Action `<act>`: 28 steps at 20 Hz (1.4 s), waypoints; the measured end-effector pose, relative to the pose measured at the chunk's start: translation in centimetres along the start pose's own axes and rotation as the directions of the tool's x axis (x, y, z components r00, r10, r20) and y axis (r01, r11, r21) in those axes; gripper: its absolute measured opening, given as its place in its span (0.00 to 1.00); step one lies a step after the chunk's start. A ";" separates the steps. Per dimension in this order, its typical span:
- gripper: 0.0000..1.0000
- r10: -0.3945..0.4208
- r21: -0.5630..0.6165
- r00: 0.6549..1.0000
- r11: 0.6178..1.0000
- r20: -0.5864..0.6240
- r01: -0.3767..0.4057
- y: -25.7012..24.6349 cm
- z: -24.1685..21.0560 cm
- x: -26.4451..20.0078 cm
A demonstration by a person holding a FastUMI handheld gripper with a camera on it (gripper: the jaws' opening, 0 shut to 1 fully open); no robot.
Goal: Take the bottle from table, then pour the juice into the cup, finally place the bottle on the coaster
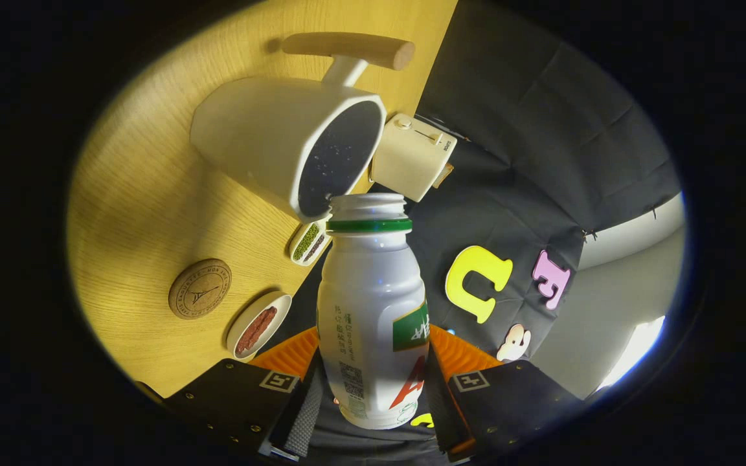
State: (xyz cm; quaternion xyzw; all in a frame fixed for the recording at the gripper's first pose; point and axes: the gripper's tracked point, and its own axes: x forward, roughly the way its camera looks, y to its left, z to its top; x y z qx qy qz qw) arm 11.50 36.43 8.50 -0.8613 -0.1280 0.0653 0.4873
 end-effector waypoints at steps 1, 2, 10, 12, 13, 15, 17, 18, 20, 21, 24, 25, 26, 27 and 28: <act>0.71 0.003 0.014 1.000 1.000 0.001 -0.003 0.1 0.0 0.1; 0.71 0.007 0.029 1.000 1.000 0.002 -0.007 0.1 -0.1 0.1; 0.71 0.014 0.297 1.000 0.955 0.004 -0.014 0.0 -1.2 -0.3; 0.71 0.019 0.387 1.000 0.922 0.008 -0.021 0.0 -1.4 -0.2; 0.71 0.015 0.423 1.000 0.906 0.007 -0.017 -0.2 -1.5 -0.2; 0.71 0.008 0.494 1.000 0.869 0.009 -0.011 -0.5 -1.7 -0.2; 0.71 0.029 0.585 0.999 0.810 0.022 -0.036 0.1 -1.7 -0.1; 0.71 0.040 0.628 0.999 0.776 0.026 -0.047 0.3 -1.8 -0.2; 0.71 0.057 0.710 0.998 0.702 0.030 -0.062 0.8 -2.0 -0.1; 0.71 0.070 0.748 0.997 0.659 0.037 -0.074 1.2 -2.0 0.0; 0.71 0.116 0.826 0.992 0.553 0.056 -0.112 2.6 -2.3 -0.2; 0.71 0.126 0.839 0.990 0.531 0.057 -0.116 3.1 -2.4 -0.1; 0.71 0.134 0.851 0.989 0.511 0.055 -0.117 3.5 -2.7 -0.1; 0.71 0.140 0.863 0.989 0.490 0.057 -0.119 3.9 -2.8 -0.2; 0.72 0.145 0.877 0.988 0.465 0.057 -0.119 4.2 -3.0 -0.3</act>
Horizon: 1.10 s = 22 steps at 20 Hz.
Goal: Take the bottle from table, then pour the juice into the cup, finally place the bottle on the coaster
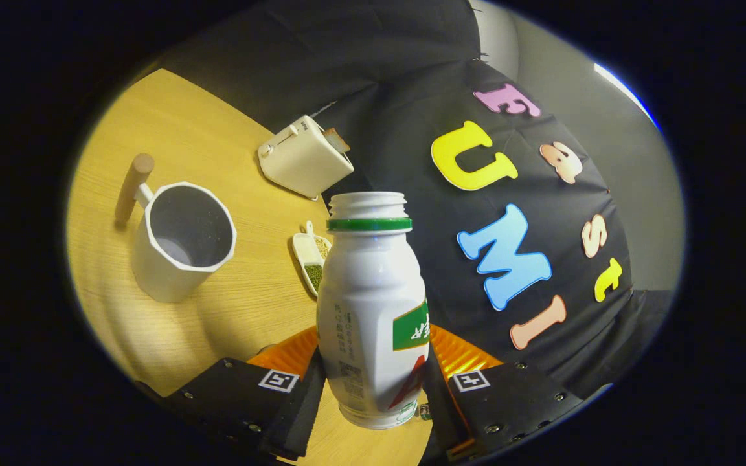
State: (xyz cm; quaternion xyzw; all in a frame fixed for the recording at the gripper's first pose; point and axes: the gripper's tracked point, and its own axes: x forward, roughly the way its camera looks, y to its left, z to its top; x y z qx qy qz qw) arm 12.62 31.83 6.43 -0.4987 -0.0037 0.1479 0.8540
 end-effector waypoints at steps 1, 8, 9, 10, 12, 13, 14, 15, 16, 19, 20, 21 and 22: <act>0.72 0.009 0.025 1.000 1.000 -0.005 -0.009 0.1 -0.4 0.1; 0.71 0.045 0.319 0.999 0.946 0.030 -0.052 0.6 -1.4 -0.1; 0.71 0.054 0.356 0.998 0.932 0.036 -0.064 0.8 -1.5 0.0; 0.71 0.063 0.385 0.997 0.920 0.046 -0.076 1.0 -1.4 0.0; 0.71 0.072 0.447 0.996 0.890 0.059 -0.091 1.2 -1.7 0.0; 0.71 0.075 0.482 0.995 0.871 0.070 -0.099 1.2 -1.7 0.0; 0.71 0.081 0.517 0.993 0.849 0.083 -0.112 1.3 -1.5 -0.1; 0.71 0.086 0.551 0.992 0.825 0.093 -0.123 1.3 -1.5 0.1; 0.71 0.086 0.582 0.991 0.803 0.100 -0.128 1.2 -1.6 0.2; 0.71 0.075 0.648 0.990 0.749 0.121 -0.136 0.9 -1.7 0.4; 0.71 0.074 0.671 0.988 0.727 0.132 -0.144 0.8 -1.7 0.4; 0.71 0.075 0.695 0.987 0.703 0.142 -0.153 0.9 -1.7 0.5; 0.71 0.074 0.720 0.986 0.675 0.151 -0.161 0.8 -1.7 0.7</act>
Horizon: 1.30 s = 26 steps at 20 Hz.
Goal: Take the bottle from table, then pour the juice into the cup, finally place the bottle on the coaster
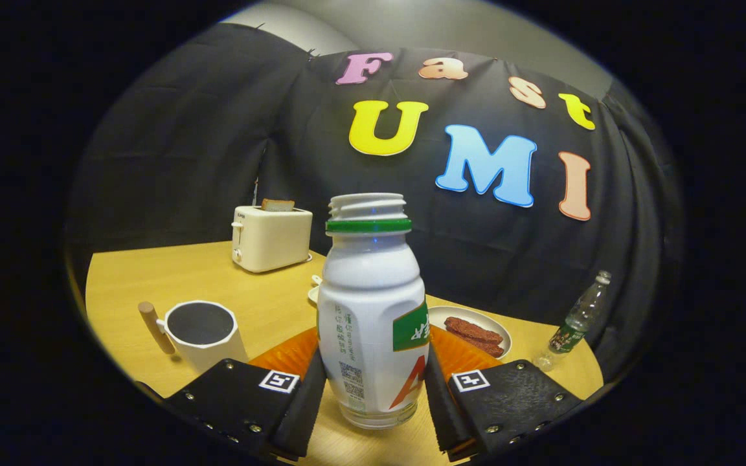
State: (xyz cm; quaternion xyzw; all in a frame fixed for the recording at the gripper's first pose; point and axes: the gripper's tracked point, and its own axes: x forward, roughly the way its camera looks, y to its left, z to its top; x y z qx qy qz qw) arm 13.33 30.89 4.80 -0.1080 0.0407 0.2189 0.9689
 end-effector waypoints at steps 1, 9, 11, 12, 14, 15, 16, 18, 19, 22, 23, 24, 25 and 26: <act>0.71 0.007 0.039 1.000 0.999 0.010 -0.007 -0.1 -0.1 0.2; 0.71 -0.031 0.190 0.999 0.981 0.009 0.029 -2.6 -1.8 2.9; 0.71 -0.032 0.196 0.999 0.980 0.003 0.031 -2.7 -2.2 3.4; 0.71 -0.033 0.192 0.999 0.981 0.005 0.031 -2.8 -2.3 3.6; 0.71 -0.034 0.197 0.999 0.980 0.010 0.031 -3.0 -2.6 4.0; 0.71 -0.032 0.201 0.999 0.979 0.009 0.030 -2.9 -2.8 4.2; 0.71 -0.033 0.201 0.999 0.979 0.006 0.031 -3.0 -3.0 4.4; 0.71 -0.033 0.204 0.999 0.978 0.003 0.032 -3.0 -3.3 4.8; 0.71 -0.031 0.209 1.000 0.977 0.003 0.030 -3.0 -3.4 4.9; 0.71 -0.028 0.208 1.000 0.978 -0.002 0.027 -2.9 -4.0 5.4; 0.71 -0.031 0.206 1.000 0.978 -0.002 0.031 -2.9 -4.1 5.7; 0.71 -0.031 0.209 1.000 0.977 -0.006 0.032 -3.0 -4.3 5.7; 0.71 -0.033 0.218 0.999 0.975 0.006 0.031 -3.0 -4.2 5.9; 0.71 -0.033 0.222 0.999 0.975 0.006 0.031 -3.0 -4.3 5.9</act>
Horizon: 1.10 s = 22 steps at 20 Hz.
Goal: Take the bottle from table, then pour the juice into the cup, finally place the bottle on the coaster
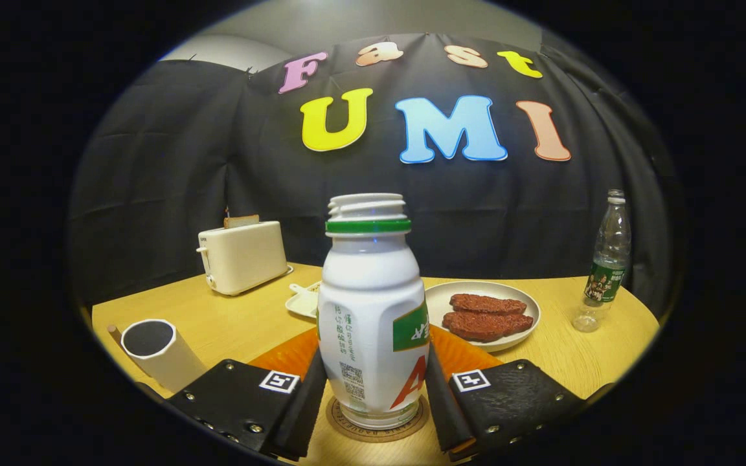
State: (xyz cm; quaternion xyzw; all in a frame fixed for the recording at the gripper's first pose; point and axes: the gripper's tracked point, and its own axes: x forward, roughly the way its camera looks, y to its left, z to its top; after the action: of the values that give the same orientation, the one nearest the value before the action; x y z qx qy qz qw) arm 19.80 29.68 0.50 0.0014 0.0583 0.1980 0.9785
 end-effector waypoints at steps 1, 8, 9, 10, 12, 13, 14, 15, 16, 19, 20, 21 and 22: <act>0.71 0.000 0.000 1.000 1.000 0.002 0.000 0.0 0.0 0.0; 0.77 -0.002 0.022 1.000 1.000 -0.008 0.002 0.0 -0.7 -0.3; 0.78 -0.003 0.031 1.000 1.000 -0.011 0.003 -0.1 -0.8 -0.3; 0.83 -0.006 0.040 1.000 0.999 -0.013 0.007 -0.3 -0.8 -0.3; 0.97 -0.006 0.047 1.000 0.999 -0.004 0.006 -0.3 -0.6 -0.6; 0.97 -0.013 0.045 1.000 0.999 -0.004 0.013 -0.4 -0.5 -0.6; 0.97 -0.024 0.041 1.000 0.999 -0.013 0.025 -0.6 -0.4 -0.7; 0.97 -0.030 0.036 0.999 0.999 -0.013 0.031 -0.5 -0.1 -1.0; 0.97 -0.027 0.035 1.000 0.999 -0.006 0.027 -0.2 0.6 -1.4; 0.97 -0.042 0.052 0.999 0.998 0.028 0.040 0.1 3.1 -3.1; 0.97 -0.053 0.050 0.998 0.997 0.043 0.051 0.1 4.1 -3.7; 0.96 -0.068 0.039 0.996 0.997 0.056 0.066 0.1 5.1 -4.3; 0.96 -0.085 0.027 0.994 0.996 0.061 0.084 0.0 5.9 -4.9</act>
State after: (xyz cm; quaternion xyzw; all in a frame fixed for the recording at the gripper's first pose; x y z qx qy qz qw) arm 16.04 27.87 6.96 0.0171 0.0303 0.1555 0.9872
